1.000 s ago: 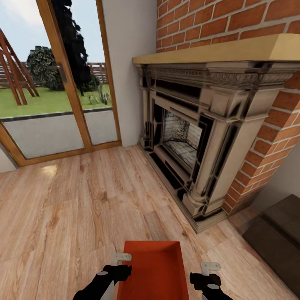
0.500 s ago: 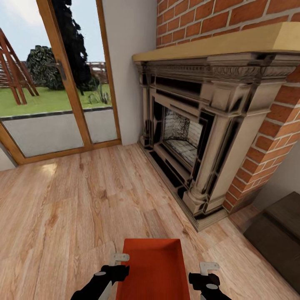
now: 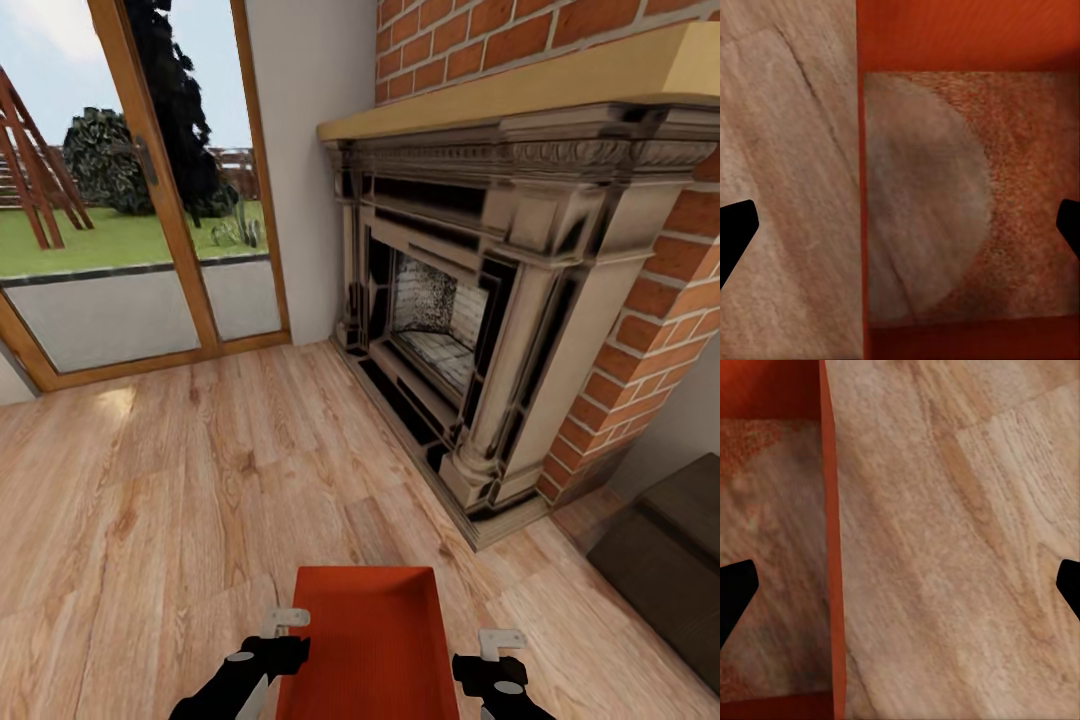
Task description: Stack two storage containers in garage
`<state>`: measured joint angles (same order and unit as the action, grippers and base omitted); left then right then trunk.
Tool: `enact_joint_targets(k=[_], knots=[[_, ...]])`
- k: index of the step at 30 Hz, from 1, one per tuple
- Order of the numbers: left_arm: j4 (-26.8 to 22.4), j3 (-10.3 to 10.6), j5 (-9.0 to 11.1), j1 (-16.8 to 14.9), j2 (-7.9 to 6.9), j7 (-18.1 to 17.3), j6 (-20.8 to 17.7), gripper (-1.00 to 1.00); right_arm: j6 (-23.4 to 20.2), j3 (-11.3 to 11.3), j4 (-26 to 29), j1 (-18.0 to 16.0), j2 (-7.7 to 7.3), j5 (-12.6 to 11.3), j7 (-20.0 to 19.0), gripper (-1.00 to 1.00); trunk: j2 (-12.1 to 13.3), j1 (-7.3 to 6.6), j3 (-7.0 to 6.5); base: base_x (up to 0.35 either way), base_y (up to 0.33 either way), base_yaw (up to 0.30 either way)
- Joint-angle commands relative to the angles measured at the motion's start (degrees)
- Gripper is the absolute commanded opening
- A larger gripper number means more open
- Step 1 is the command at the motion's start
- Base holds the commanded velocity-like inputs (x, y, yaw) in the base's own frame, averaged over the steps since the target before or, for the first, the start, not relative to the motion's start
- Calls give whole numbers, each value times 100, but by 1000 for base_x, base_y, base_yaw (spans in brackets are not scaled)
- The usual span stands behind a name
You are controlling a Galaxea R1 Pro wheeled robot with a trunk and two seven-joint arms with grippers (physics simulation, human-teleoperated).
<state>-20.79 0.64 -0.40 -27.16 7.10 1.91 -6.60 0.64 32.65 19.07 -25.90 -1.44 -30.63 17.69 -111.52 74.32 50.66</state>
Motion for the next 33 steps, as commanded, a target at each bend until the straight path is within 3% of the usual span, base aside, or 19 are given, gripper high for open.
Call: enact_joint_targets(k=[1, 16, 33], knots=[[-13, 7, -4, 0, 1, 20, -34, 100, 7, 49, 9, -3, -5, -58, 31, 100, -44, 22, 23, 0, 0, 0], [-15, -19, 1, 0, -14, 20, -25, 100, 2, 49, 9, -3, 3, -50, 52, 100, -645, 351, 293, 0, 0, 3], [-22, -28, 4, 0, -16, 20, -25, 100, 6, 49, 9, -3, -5, -40, 32, 100, -1327, 725, 605, 0, 0, 95]])
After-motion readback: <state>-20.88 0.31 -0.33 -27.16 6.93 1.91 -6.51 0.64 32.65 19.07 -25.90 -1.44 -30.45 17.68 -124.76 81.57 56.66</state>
